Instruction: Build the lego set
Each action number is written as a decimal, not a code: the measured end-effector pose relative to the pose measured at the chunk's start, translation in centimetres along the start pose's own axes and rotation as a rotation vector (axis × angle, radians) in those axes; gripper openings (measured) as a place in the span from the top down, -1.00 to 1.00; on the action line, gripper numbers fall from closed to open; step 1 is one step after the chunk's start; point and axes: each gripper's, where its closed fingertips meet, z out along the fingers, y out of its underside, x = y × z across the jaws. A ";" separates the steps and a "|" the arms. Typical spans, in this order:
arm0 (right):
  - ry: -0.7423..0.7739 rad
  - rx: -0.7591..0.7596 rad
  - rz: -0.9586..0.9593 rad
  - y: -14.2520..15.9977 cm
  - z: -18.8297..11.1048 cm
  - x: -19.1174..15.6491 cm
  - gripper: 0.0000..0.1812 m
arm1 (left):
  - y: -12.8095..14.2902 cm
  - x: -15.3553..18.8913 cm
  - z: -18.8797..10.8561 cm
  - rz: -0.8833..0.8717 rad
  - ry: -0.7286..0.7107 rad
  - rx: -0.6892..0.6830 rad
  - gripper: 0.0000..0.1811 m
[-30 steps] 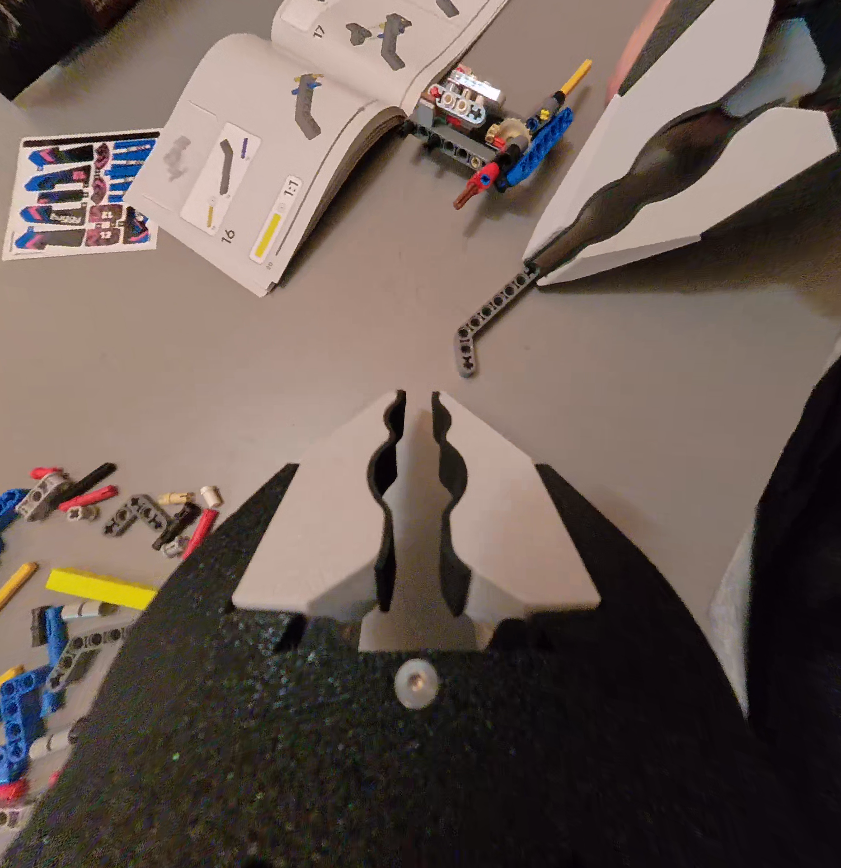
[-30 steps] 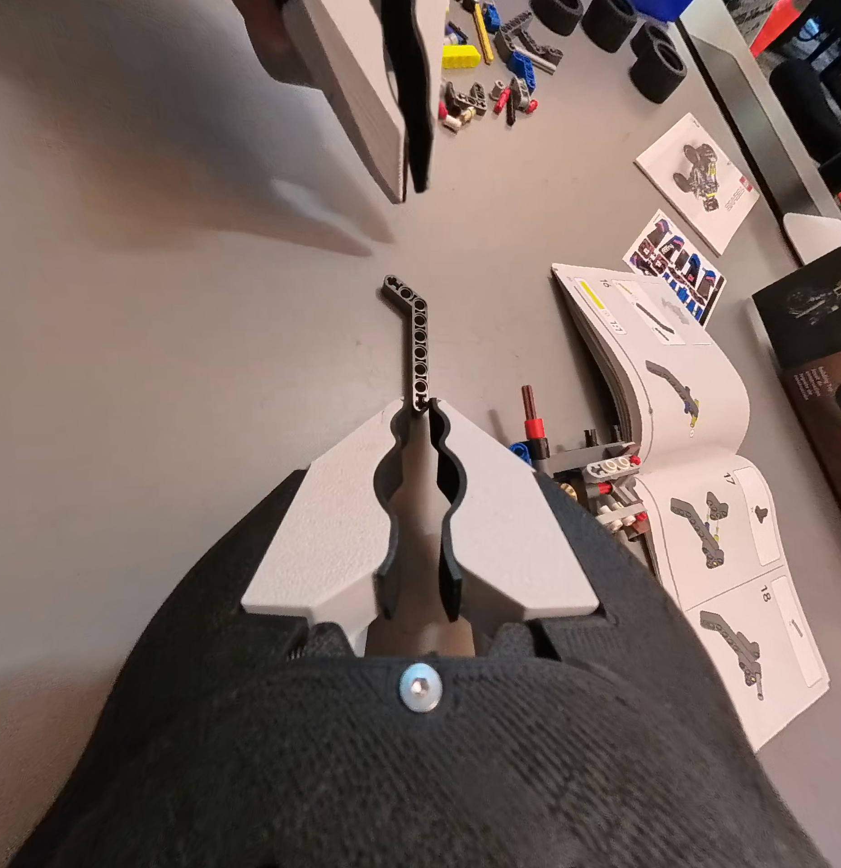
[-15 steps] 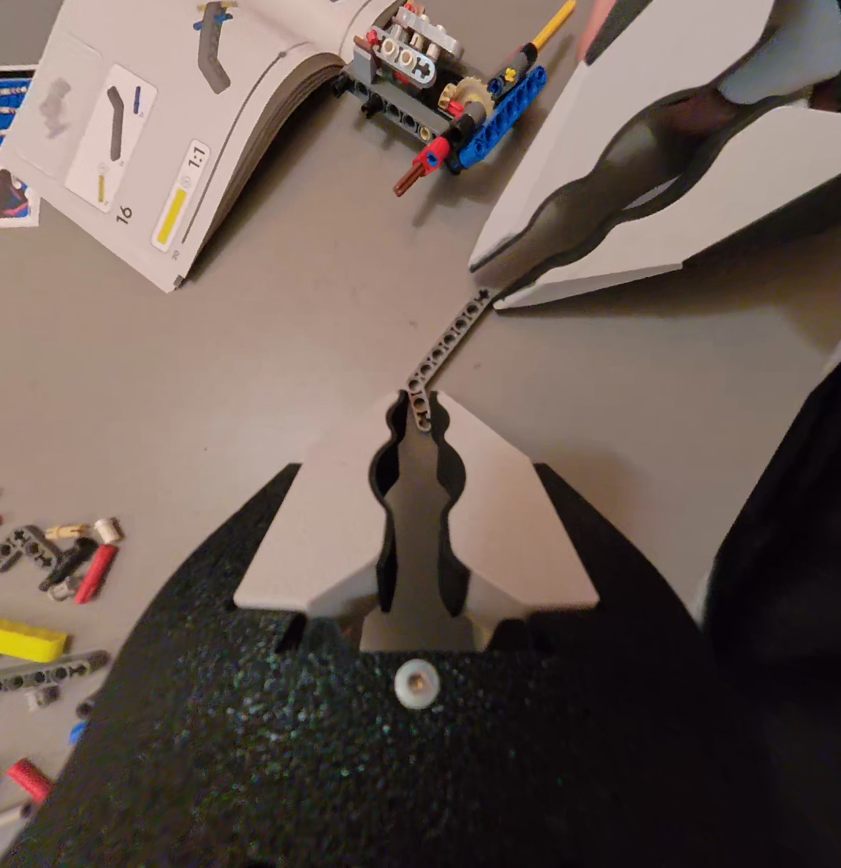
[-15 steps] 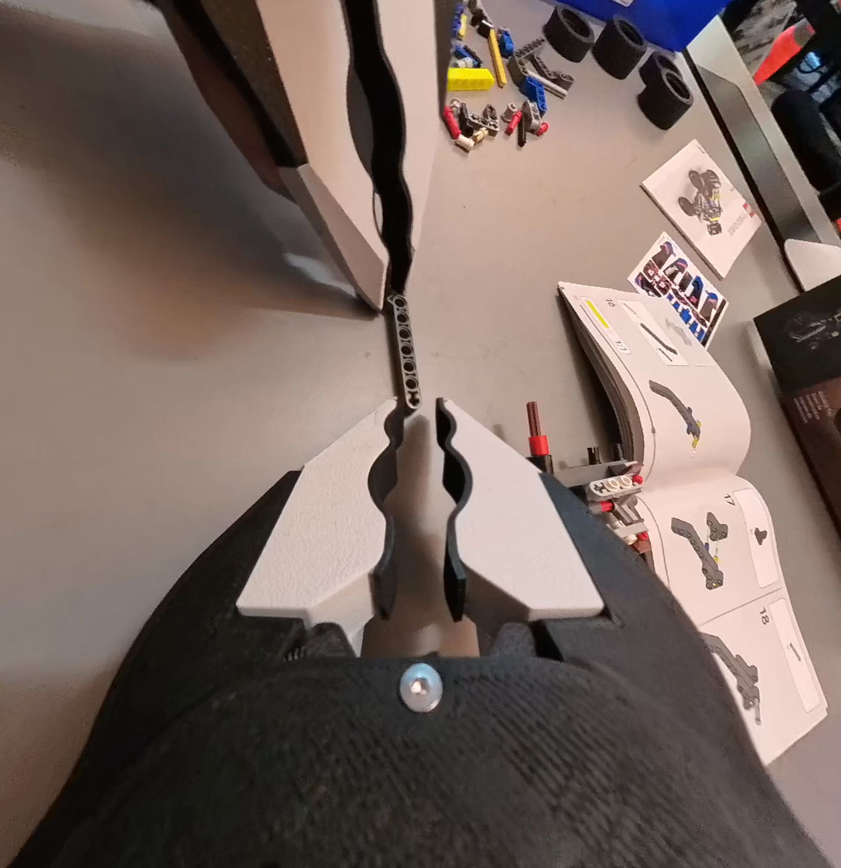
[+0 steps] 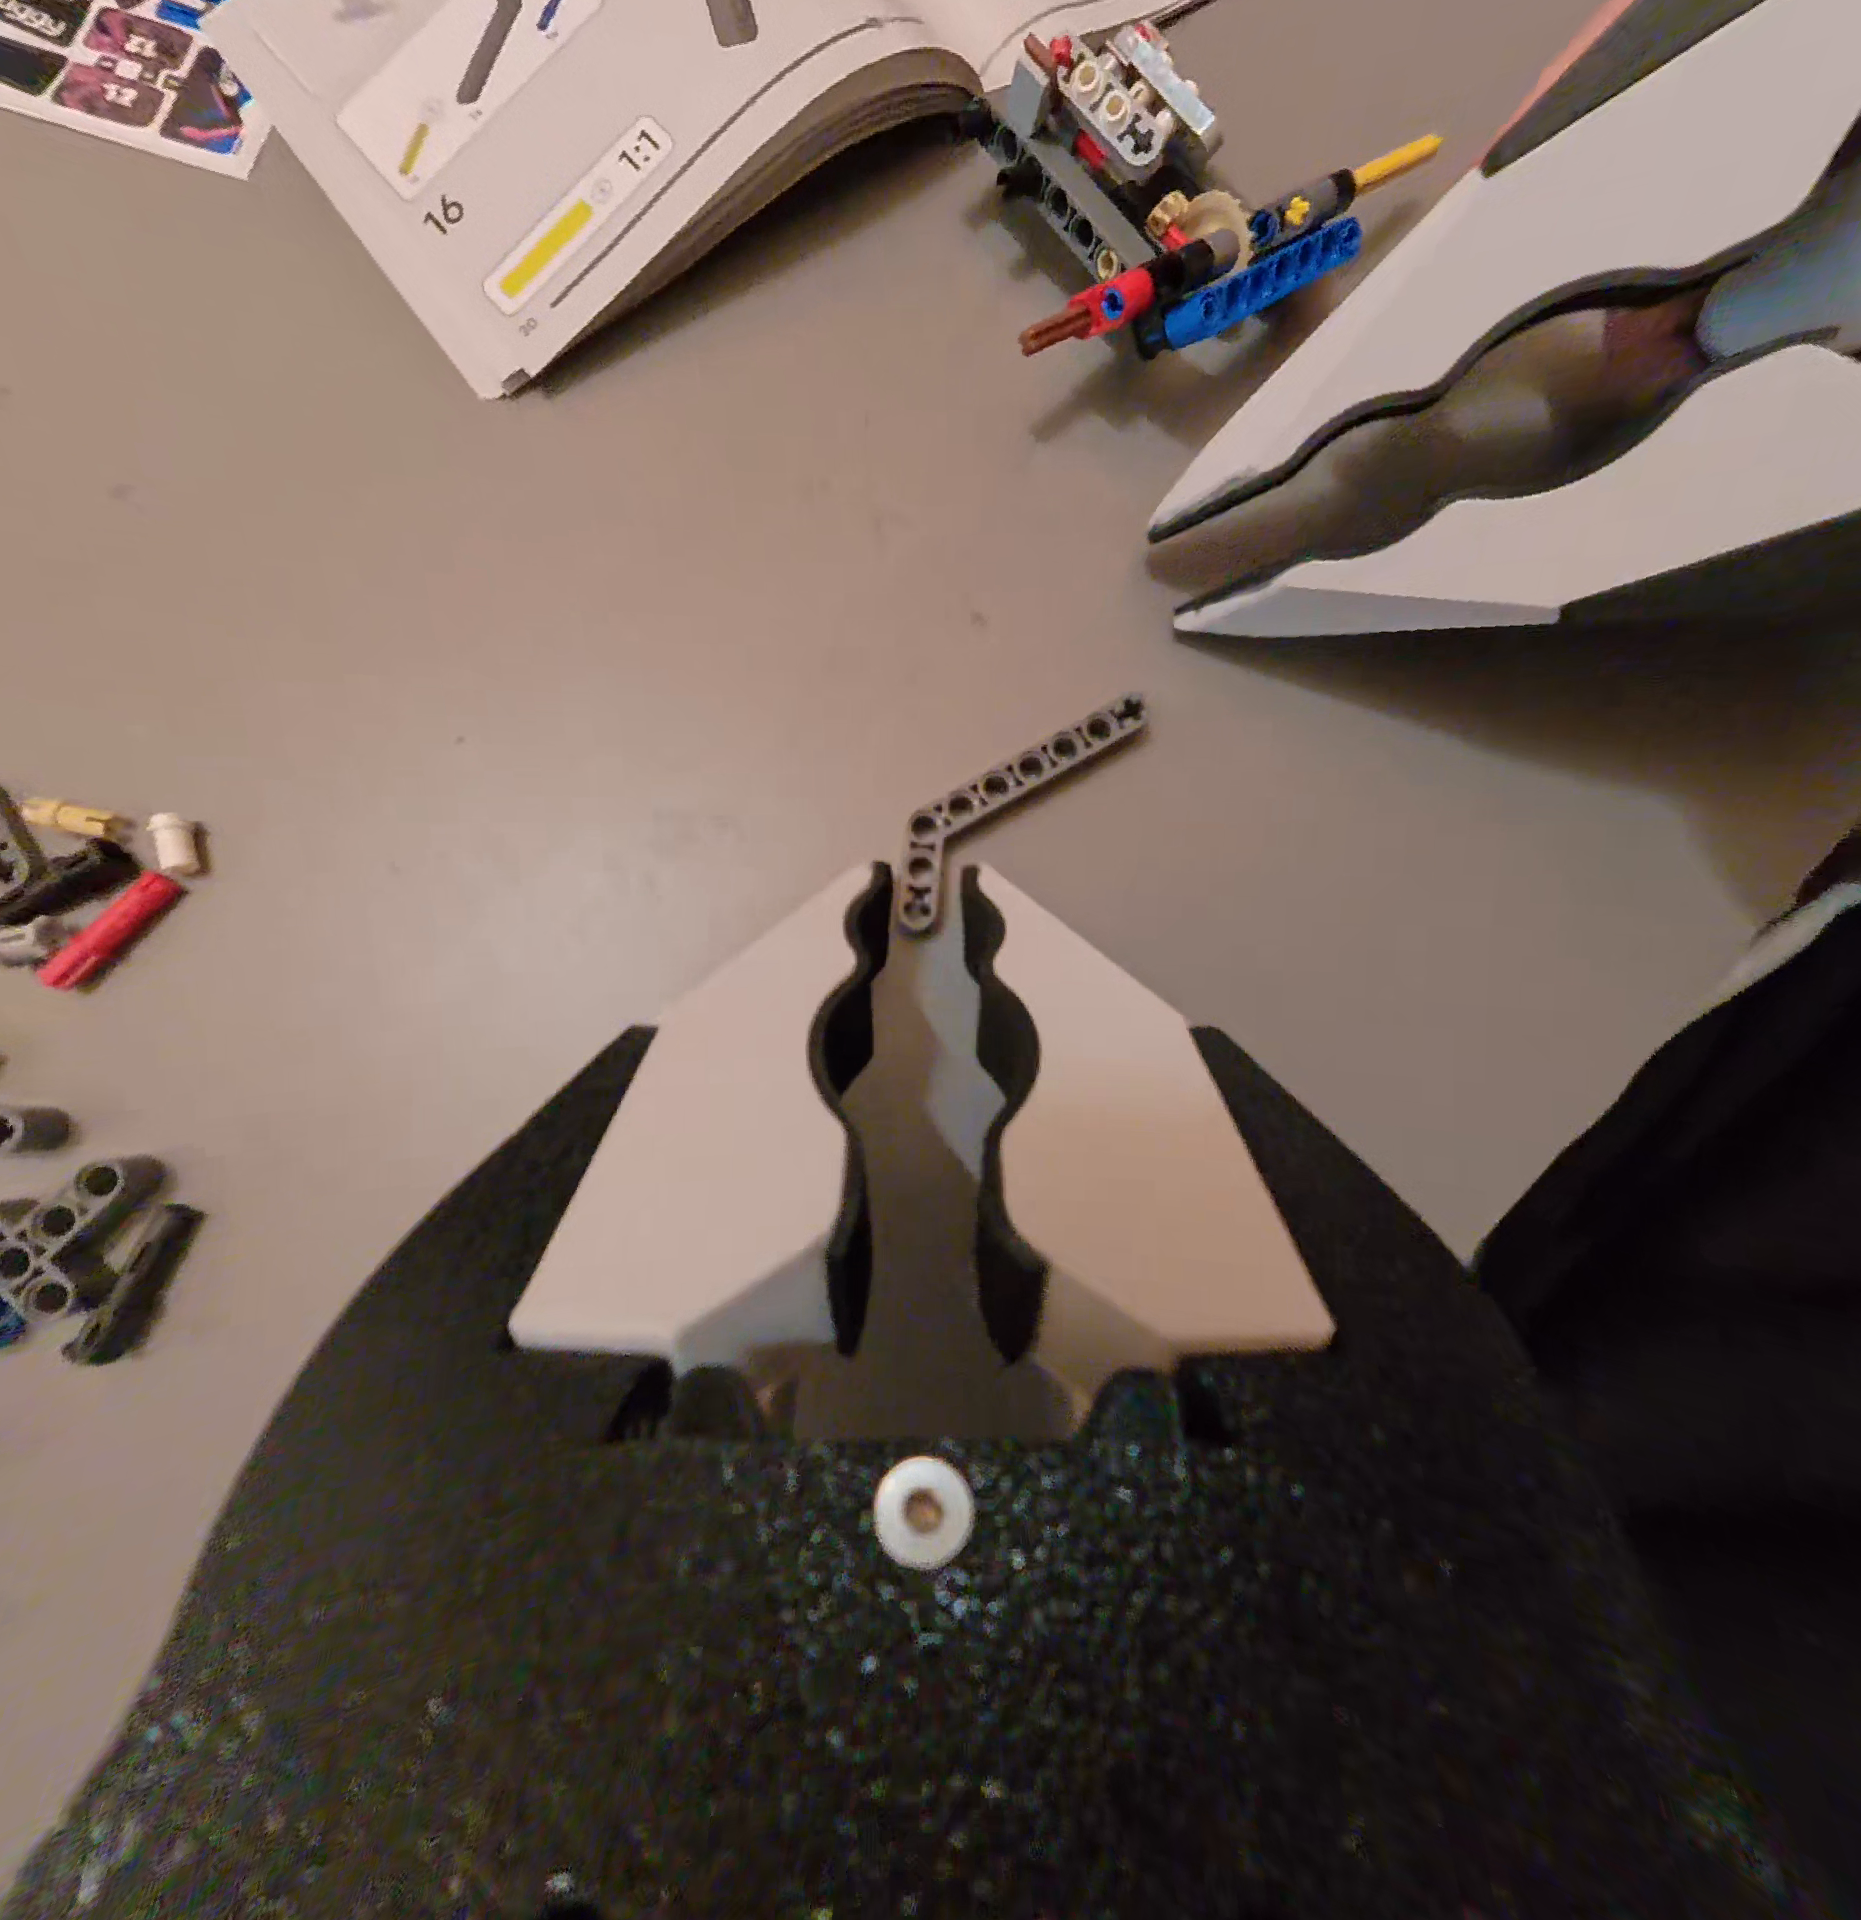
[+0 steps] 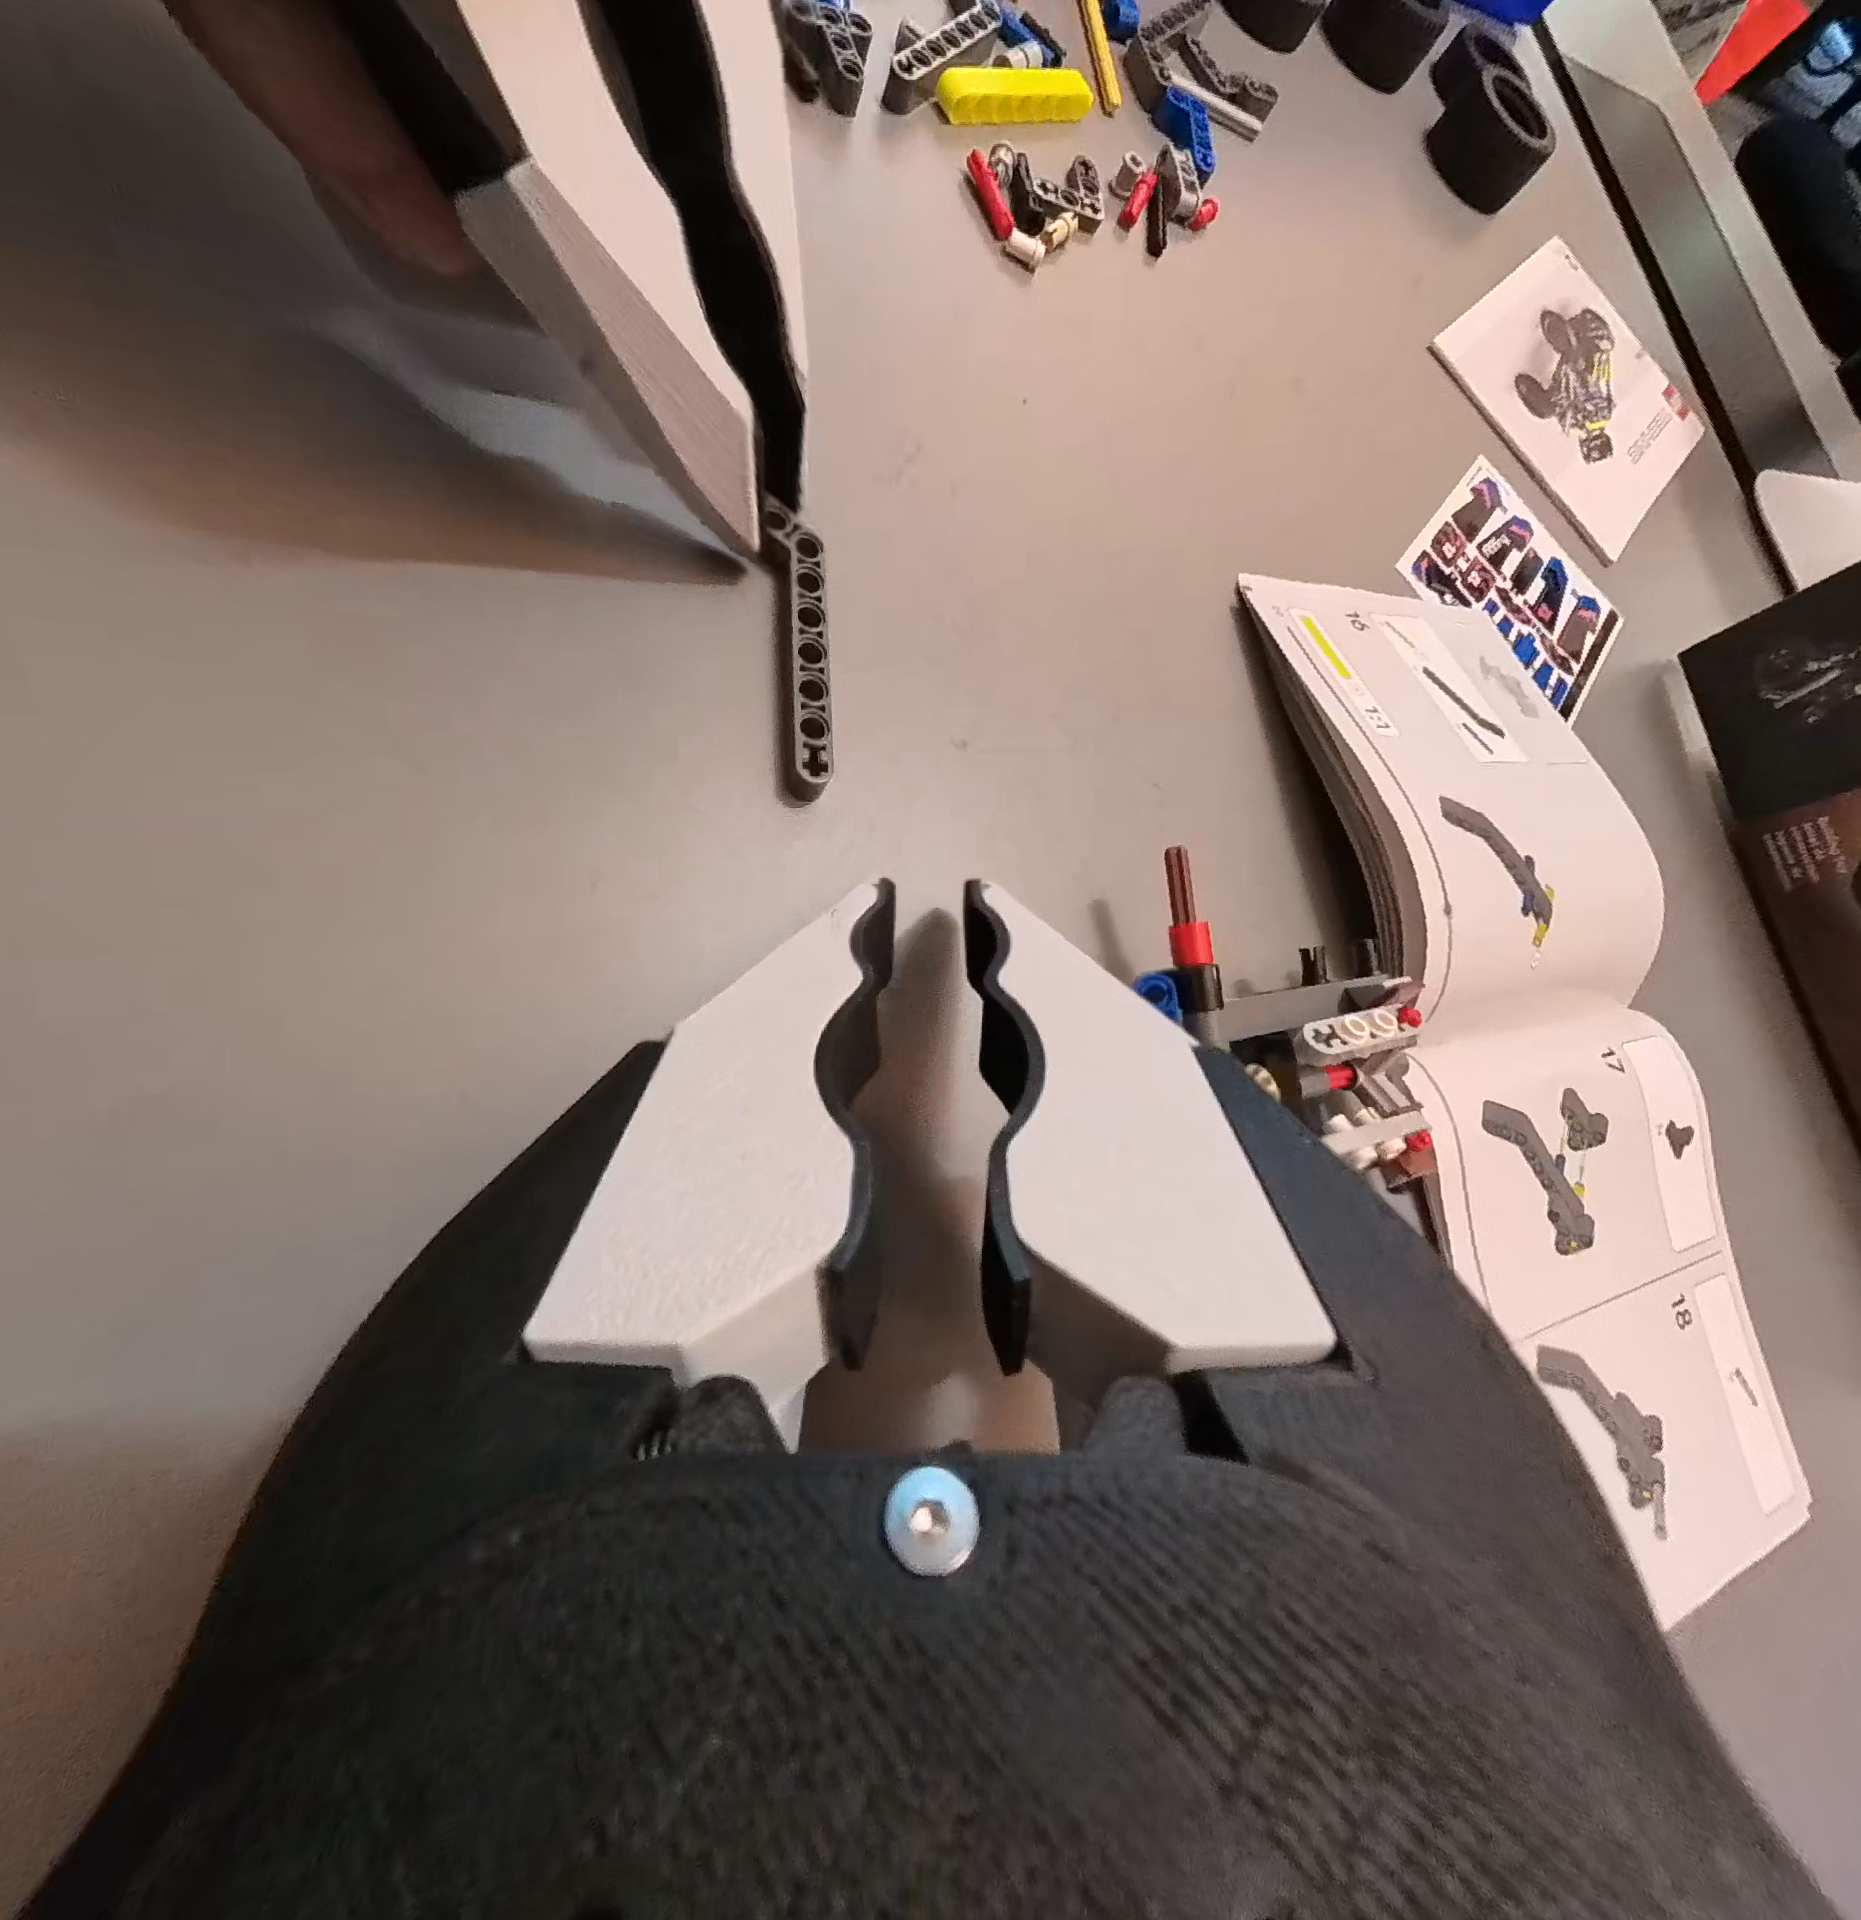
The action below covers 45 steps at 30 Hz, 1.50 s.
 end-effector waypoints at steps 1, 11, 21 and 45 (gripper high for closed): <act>-0.001 0.003 0.003 0.0 -0.1 -0.1 0.88 | 0.1 0.1 -0.1 -0.003 0.000 0.004 0.86; -0.019 0.028 0.034 0.0 -0.4 -0.3 0.92 | 0.6 -10.0 -6.9 0.044 -0.309 0.048 0.82; -0.050 0.023 0.040 0.1 -0.3 -0.6 0.99 | 9.4 -24.6 -16.4 -0.147 -0.530 -0.097 0.85; -0.053 0.026 0.023 0.1 -0.4 -0.8 1.00 | 11.7 -22.0 -13.2 0.298 0.111 -0.146 1.00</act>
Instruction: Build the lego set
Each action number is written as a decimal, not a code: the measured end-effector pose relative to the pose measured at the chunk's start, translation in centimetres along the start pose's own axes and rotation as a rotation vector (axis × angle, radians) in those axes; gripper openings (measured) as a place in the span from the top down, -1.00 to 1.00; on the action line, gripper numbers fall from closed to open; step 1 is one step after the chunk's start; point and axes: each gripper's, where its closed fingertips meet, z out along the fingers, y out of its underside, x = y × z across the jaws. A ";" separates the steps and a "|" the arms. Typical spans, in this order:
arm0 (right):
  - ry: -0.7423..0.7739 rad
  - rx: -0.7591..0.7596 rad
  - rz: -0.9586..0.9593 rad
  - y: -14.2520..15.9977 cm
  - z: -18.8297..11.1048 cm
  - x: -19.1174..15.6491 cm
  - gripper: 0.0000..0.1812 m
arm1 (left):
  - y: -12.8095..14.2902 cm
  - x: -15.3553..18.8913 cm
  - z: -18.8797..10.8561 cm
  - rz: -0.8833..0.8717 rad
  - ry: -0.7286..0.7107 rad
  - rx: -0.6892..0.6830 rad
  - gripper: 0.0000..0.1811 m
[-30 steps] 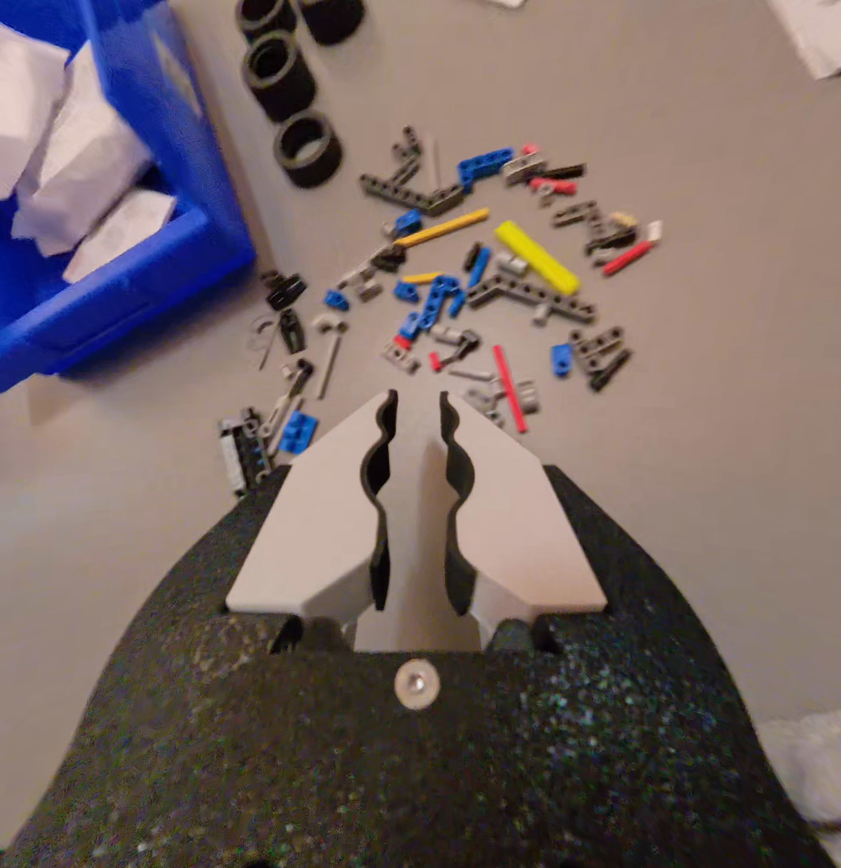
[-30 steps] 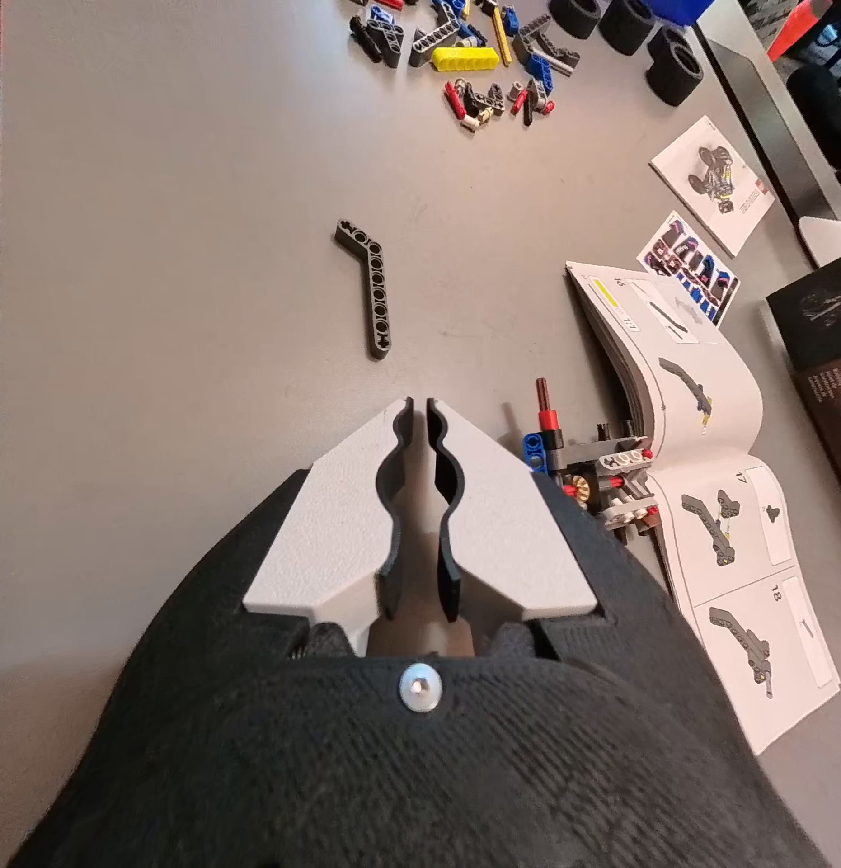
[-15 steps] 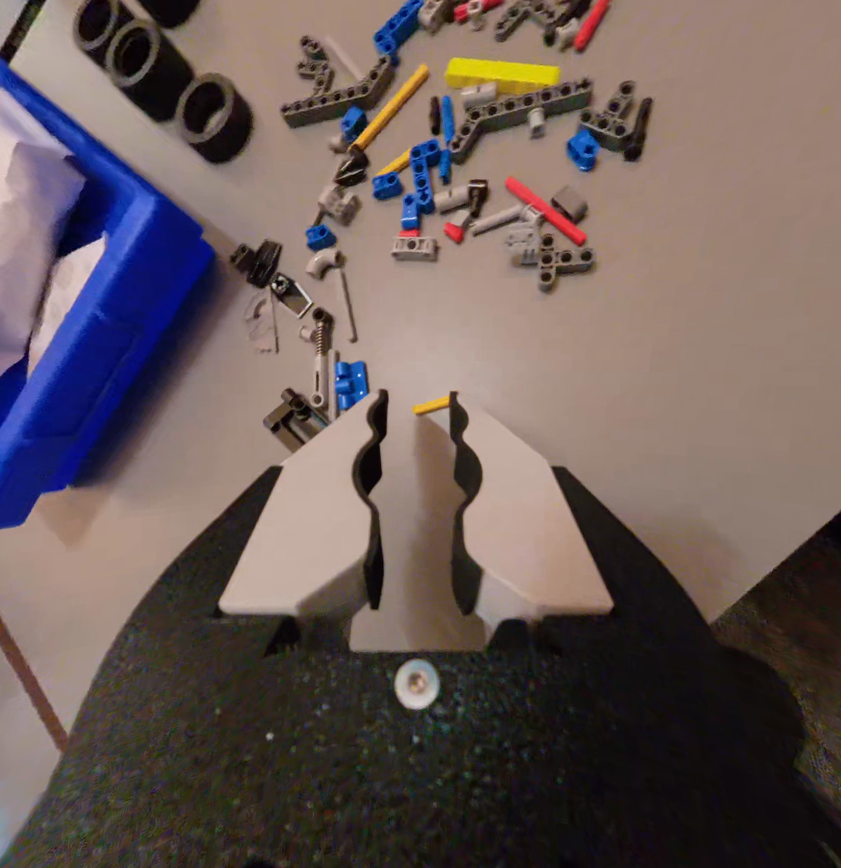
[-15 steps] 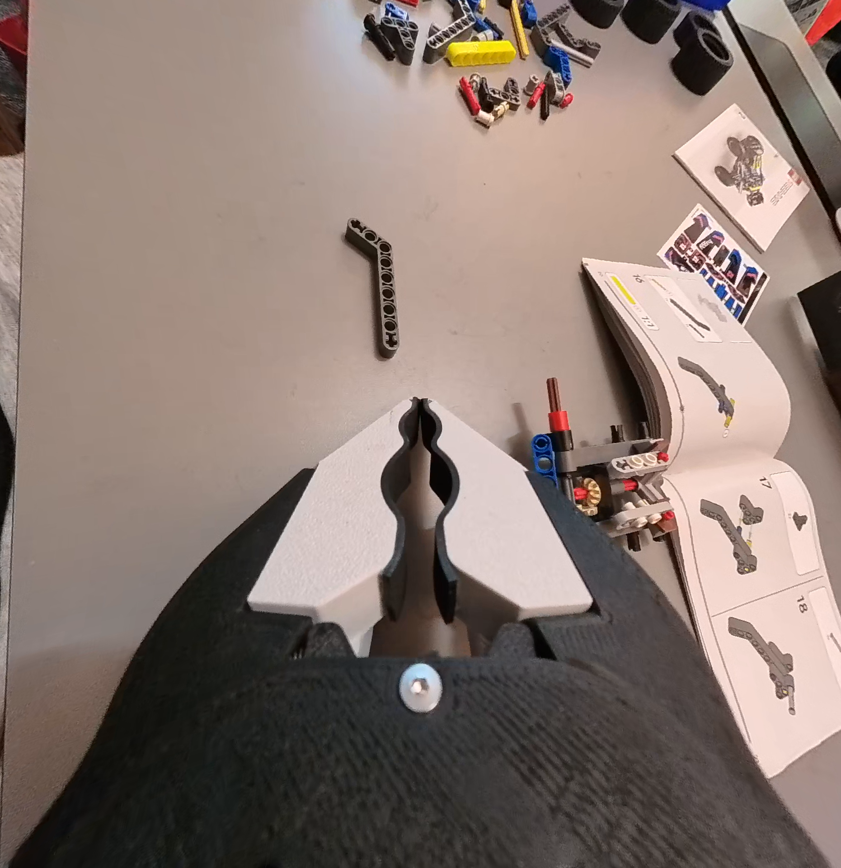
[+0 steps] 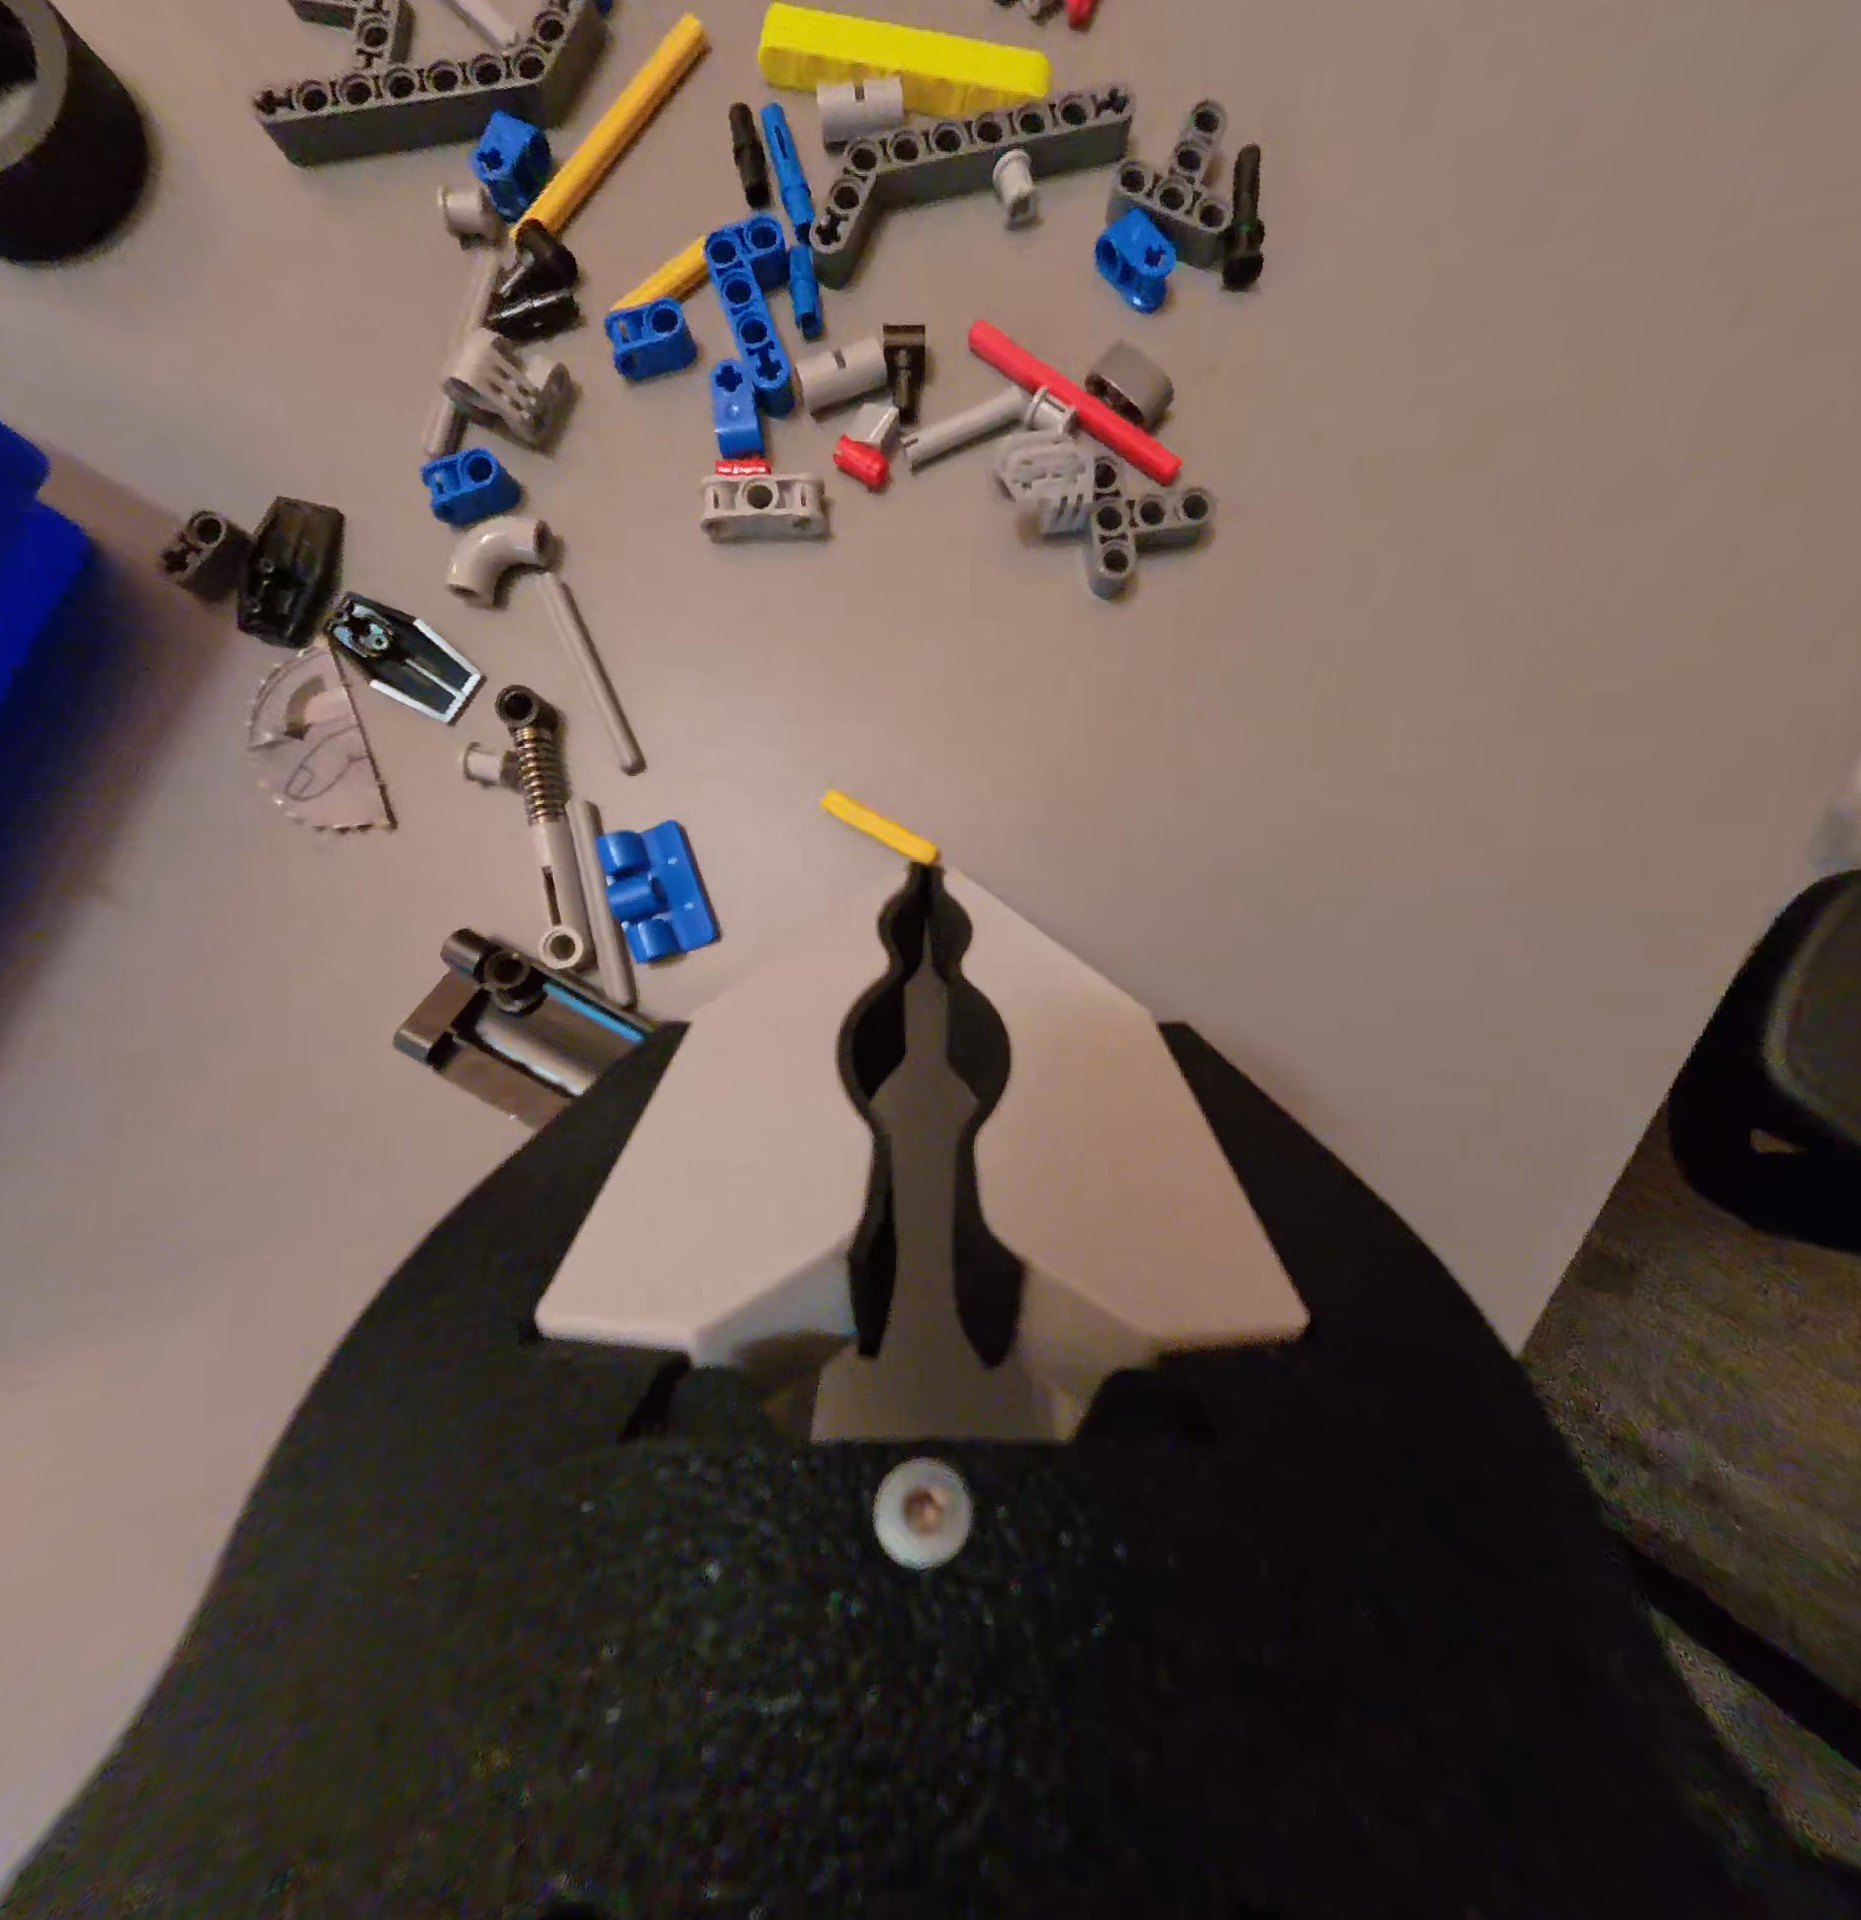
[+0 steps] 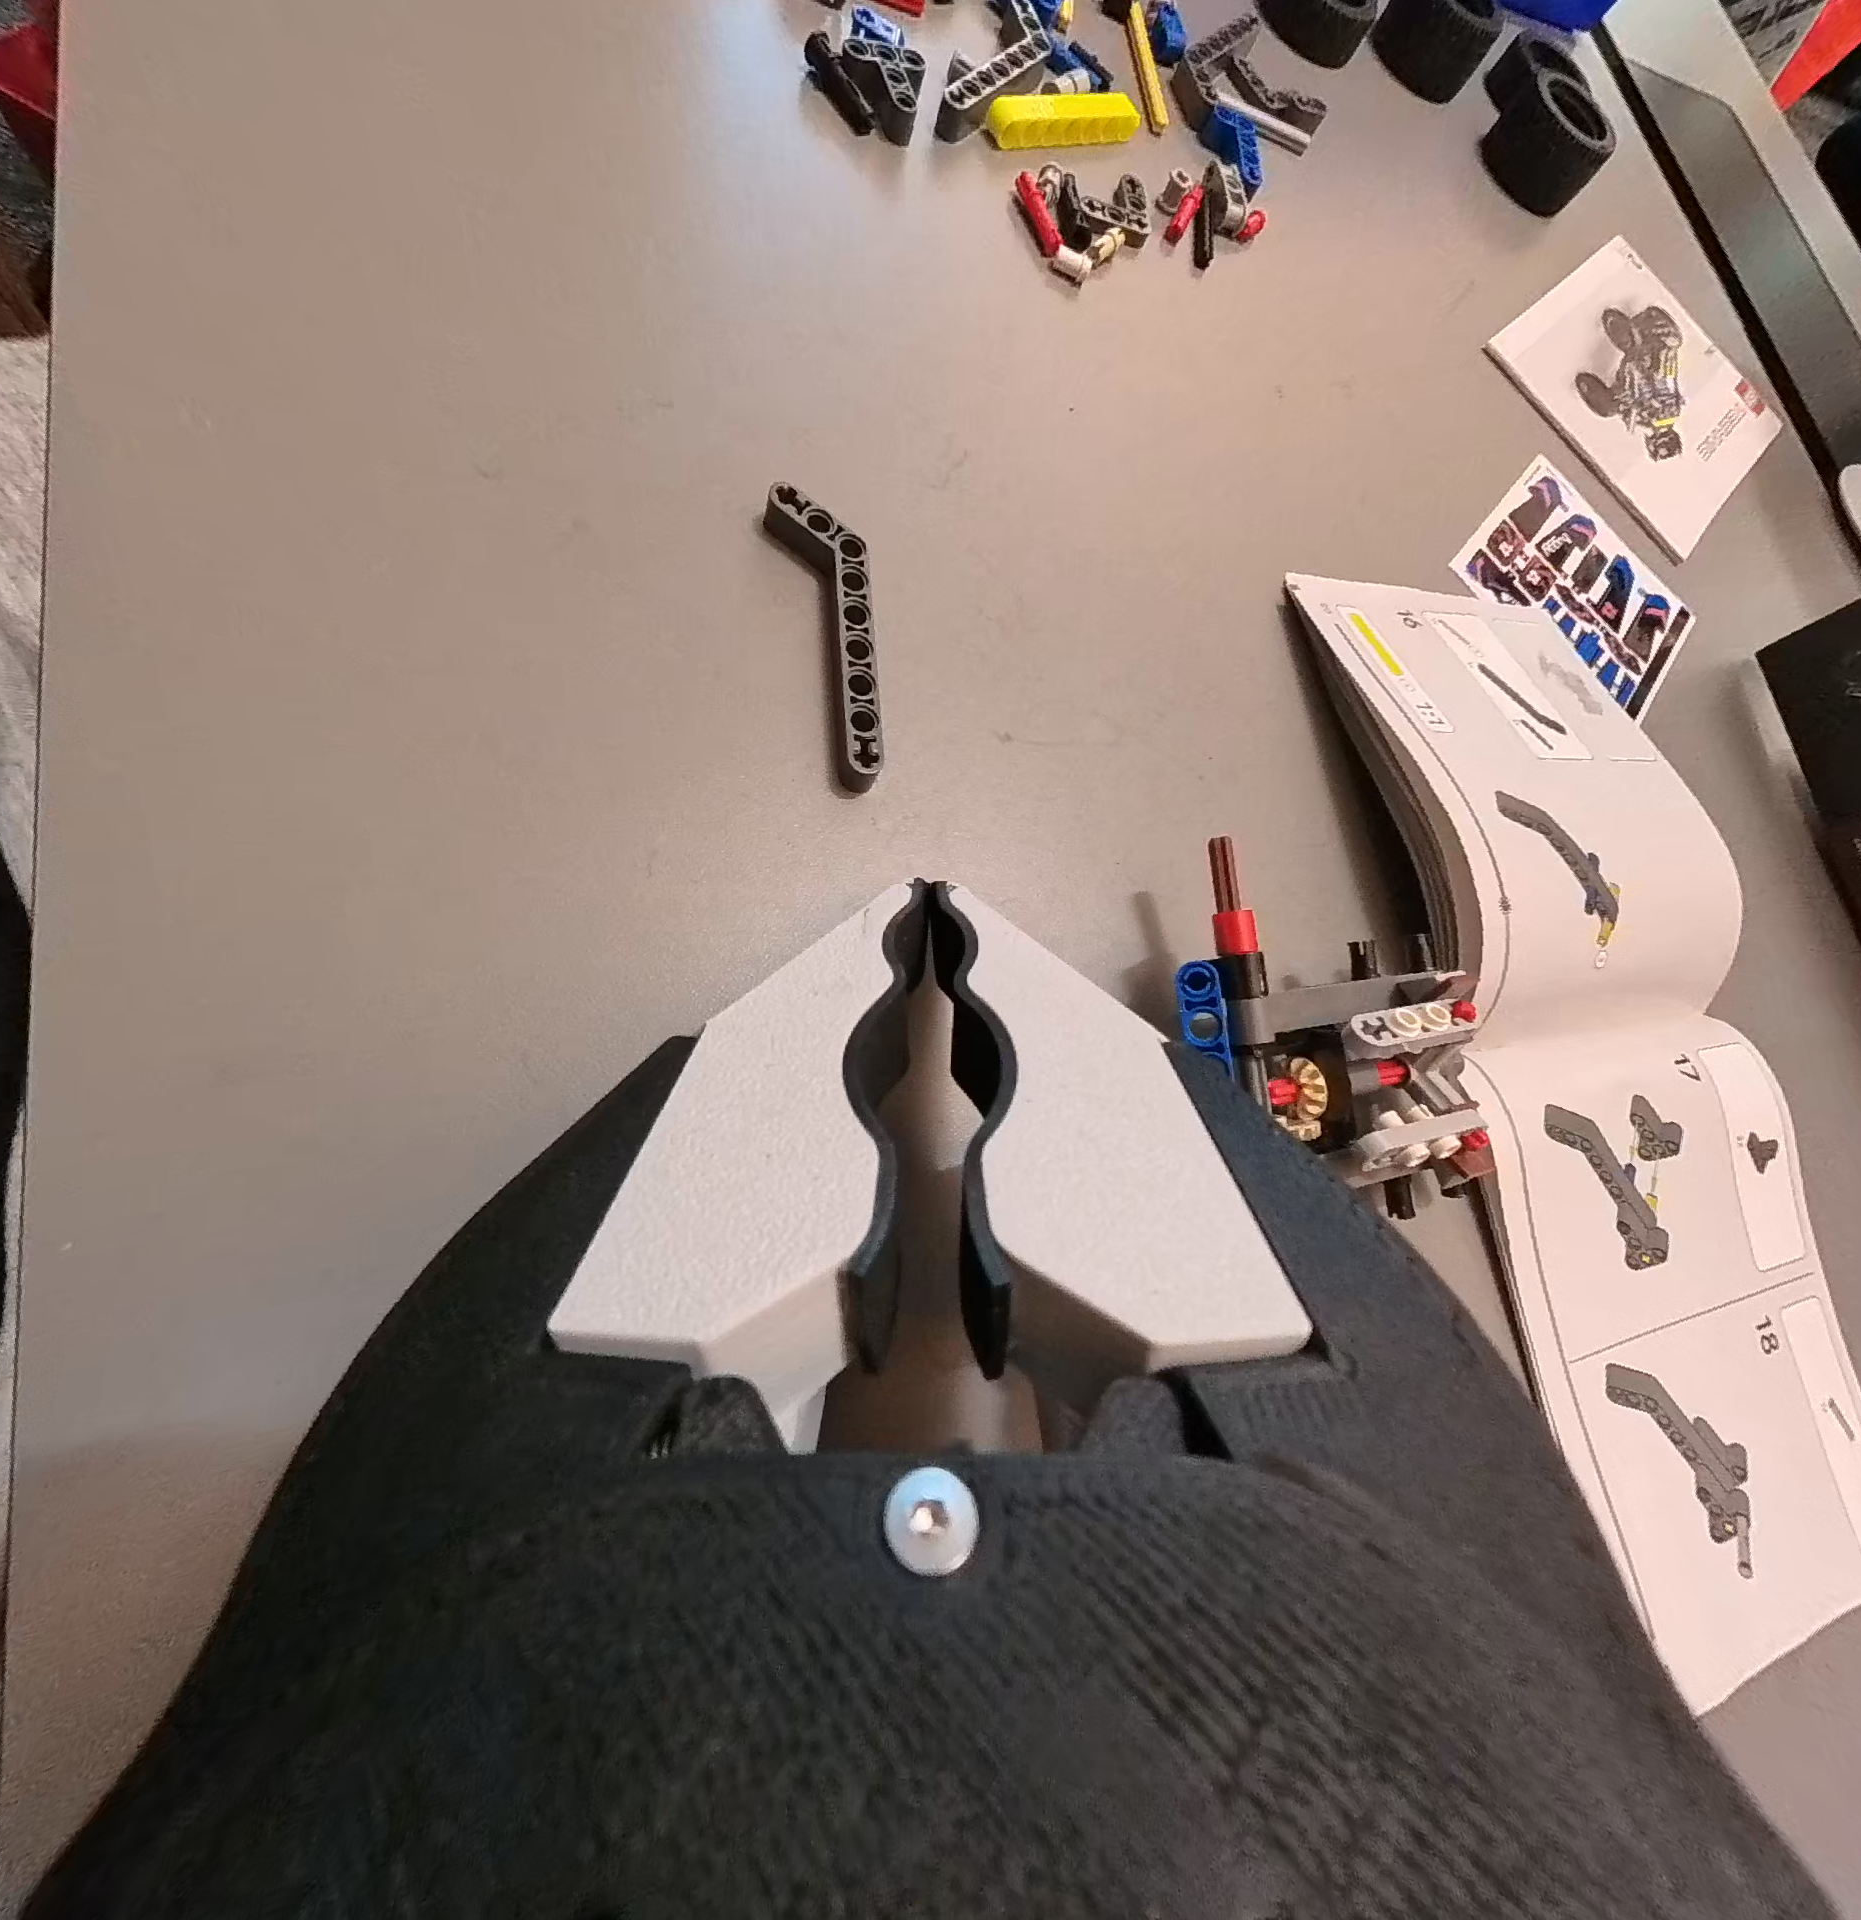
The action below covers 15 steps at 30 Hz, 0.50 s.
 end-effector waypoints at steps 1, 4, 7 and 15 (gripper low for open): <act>-0.001 0.000 0.002 0.0 0.0 0.0 1.00 | -0.3 0.3 0.2 -0.008 0.010 0.027 1.00; -0.005 -0.001 0.005 0.0 0.0 0.0 1.00 | -1.0 1.2 0.6 -0.001 0.010 0.075 1.00; -0.003 -0.001 0.003 0.0 0.0 0.0 1.00 | -1.5 1.0 0.3 -0.059 -0.057 0.087 0.84; -0.001 0.000 0.001 0.0 0.0 0.0 1.00 | -1.5 -0.7 0.5 -0.357 -0.328 0.008 0.72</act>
